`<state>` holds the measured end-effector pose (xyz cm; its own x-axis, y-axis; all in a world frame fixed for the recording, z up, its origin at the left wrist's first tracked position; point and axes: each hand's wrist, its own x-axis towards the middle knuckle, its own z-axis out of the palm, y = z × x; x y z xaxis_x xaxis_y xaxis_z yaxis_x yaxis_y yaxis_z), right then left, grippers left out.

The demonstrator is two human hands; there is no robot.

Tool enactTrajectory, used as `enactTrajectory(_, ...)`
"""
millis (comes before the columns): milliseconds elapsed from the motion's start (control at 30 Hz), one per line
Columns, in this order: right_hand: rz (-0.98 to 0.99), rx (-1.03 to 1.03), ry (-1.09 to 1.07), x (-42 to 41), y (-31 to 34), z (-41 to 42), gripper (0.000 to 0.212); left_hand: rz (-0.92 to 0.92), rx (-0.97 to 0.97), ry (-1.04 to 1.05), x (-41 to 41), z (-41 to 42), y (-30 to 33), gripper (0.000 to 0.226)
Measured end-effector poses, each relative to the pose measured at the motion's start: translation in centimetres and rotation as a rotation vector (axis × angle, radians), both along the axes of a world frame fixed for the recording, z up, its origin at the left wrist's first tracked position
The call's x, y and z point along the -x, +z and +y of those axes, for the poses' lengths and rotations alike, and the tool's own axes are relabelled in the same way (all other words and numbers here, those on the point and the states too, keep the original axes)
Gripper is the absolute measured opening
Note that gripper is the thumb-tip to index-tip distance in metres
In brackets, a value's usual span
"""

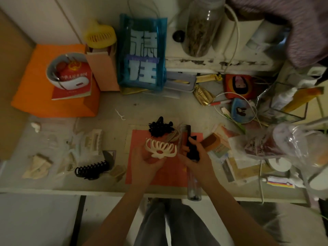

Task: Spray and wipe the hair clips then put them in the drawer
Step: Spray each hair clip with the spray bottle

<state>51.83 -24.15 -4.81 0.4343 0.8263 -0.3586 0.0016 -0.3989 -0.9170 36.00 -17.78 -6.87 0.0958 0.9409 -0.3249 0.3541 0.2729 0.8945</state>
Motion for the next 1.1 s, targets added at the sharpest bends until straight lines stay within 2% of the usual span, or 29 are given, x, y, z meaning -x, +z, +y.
enactTrajectory(67, 0.009, -0.036, 0.027, -0.4, 1.6, 1.6, 0.059, -0.021, -0.095, 0.003, -0.5, 1.2, 2.3, 0.062)
enactTrajectory(167, 0.012, -0.129, 0.068, -1.1, 4.7, 4.3, 0.059, -0.053, -0.233, -0.011, -0.9, 3.1, 5.7, 0.07)
enactTrajectory(400, 0.018, -0.237, 0.14, -2.3, 12.6, 8.5, 0.059, -0.164, -0.345, -0.084, -1.1, 6.6, 13.0, 0.078)
enactTrajectory(667, 0.049, -0.419, 0.138, -2.1, 20.1, 10.3, 0.041, -0.167, -0.585, -0.136, -1.6, 9.3, 20.5, 0.073)
enactTrajectory(767, 0.116, -0.504, 0.135, -2.1, 22.7, 10.7, 0.04, -0.194, -0.626, -0.164, -1.8, 10.0, 23.3, 0.077)
enactTrajectory(867, 0.146, -0.566, 0.127, -2.3, 24.8, 11.2, 0.04, -0.295, -0.597, -0.125, -2.1, 10.5, 25.7, 0.088)
enactTrajectory(967, 0.197, -0.66, 0.085, -2.3, 27.2, 11.5, 0.035, -0.399, -0.59, -0.092, -2.4, 10.6, 28.7, 0.088)
enactTrajectory(1033, 0.202, -0.693, 0.053, -2.1, 28.2, 11.9, 0.034, -0.466, -0.569, -0.079, -2.8, 10.8, 30.0, 0.079)
enactTrajectory(1100, 0.218, -0.741, 0.023, -2.1, 29.5, 12.1, 0.034, -0.517, -0.542, -0.097, -3.2, 10.8, 31.5, 0.058)
